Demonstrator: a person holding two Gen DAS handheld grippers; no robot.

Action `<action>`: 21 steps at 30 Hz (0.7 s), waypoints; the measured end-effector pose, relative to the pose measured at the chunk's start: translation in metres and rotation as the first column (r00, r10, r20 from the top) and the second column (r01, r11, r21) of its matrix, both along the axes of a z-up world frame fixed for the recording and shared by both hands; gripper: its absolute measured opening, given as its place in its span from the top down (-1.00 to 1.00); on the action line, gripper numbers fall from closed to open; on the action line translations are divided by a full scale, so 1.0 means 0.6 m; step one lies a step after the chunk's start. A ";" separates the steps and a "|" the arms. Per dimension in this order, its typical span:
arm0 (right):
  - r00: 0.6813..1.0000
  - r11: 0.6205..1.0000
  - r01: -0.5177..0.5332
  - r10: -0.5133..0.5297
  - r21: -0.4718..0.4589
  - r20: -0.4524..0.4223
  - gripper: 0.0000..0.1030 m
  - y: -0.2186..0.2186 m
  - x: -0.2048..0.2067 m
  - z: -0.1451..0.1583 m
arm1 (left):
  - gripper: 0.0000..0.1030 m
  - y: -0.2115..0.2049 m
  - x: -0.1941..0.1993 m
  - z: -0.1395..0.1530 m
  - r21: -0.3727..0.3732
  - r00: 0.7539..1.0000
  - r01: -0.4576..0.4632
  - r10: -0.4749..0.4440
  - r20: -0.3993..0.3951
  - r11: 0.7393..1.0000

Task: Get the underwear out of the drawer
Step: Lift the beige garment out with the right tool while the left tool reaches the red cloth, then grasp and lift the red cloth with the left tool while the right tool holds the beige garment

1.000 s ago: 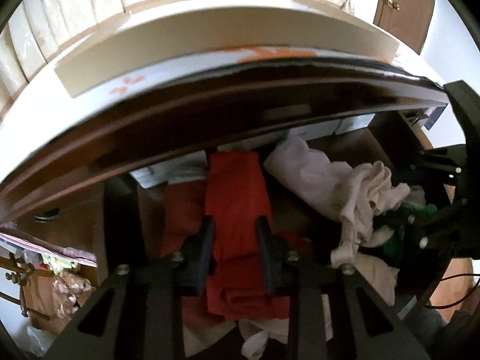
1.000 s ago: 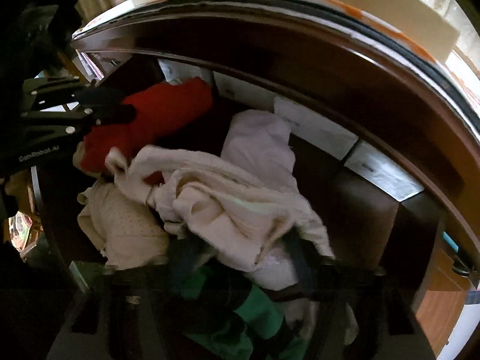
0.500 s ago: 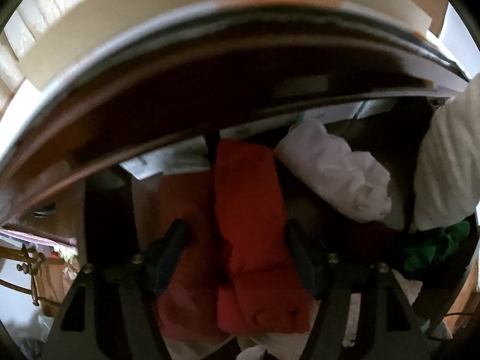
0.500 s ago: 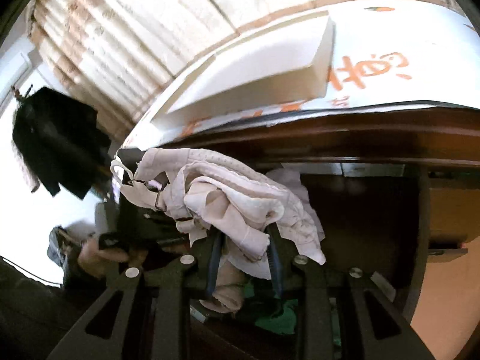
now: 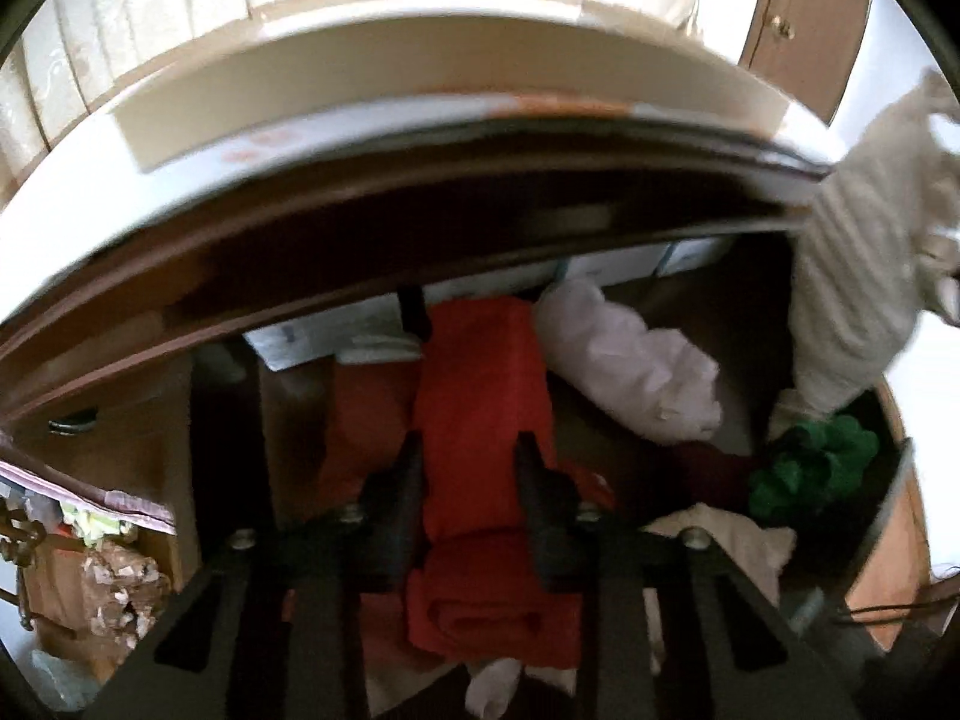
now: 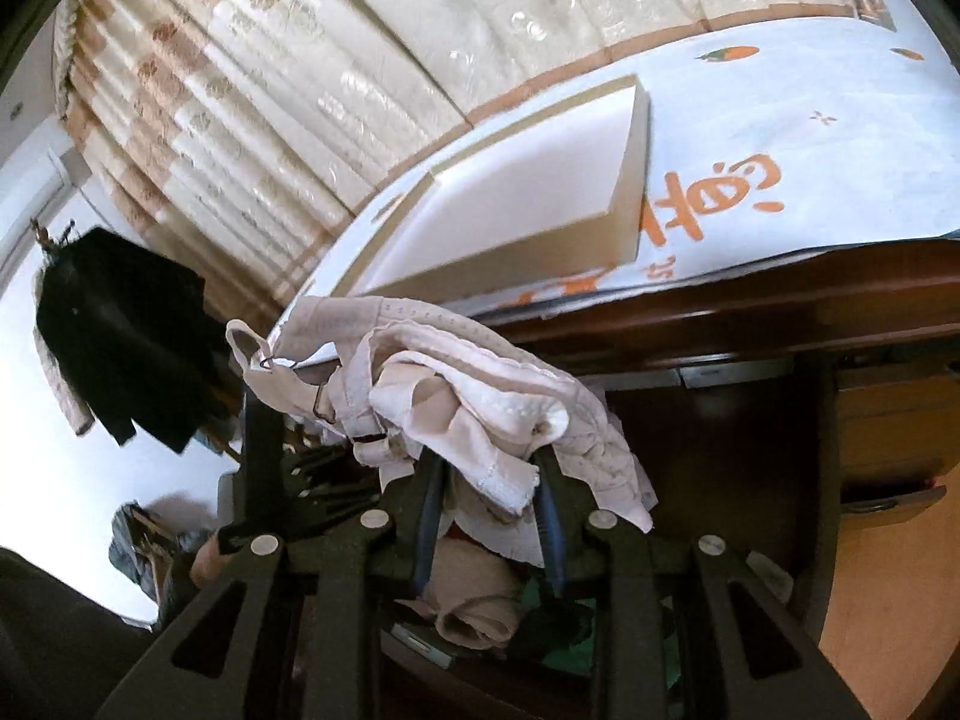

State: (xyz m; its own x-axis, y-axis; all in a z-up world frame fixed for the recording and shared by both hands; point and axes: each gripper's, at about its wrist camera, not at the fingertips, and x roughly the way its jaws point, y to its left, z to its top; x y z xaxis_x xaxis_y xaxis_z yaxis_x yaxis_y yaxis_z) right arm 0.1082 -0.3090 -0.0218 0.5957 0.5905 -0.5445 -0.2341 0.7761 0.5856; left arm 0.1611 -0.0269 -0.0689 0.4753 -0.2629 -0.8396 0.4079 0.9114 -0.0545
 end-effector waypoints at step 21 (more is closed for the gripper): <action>1.000 1.000 0.018 -0.018 0.022 -0.010 0.40 -0.003 -0.013 0.006 | -0.08 -0.017 -0.024 0.065 0.001 0.997 0.071 -0.071 0.000 0.997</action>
State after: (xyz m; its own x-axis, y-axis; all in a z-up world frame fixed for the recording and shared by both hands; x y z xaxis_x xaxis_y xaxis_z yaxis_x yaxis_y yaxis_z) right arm 0.1002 -0.3110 -0.0182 0.6013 0.5915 -0.5372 -0.2142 0.7670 0.6049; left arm 0.1465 -0.0369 -0.0297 0.4555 -0.2953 -0.8398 0.4720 0.8800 -0.0535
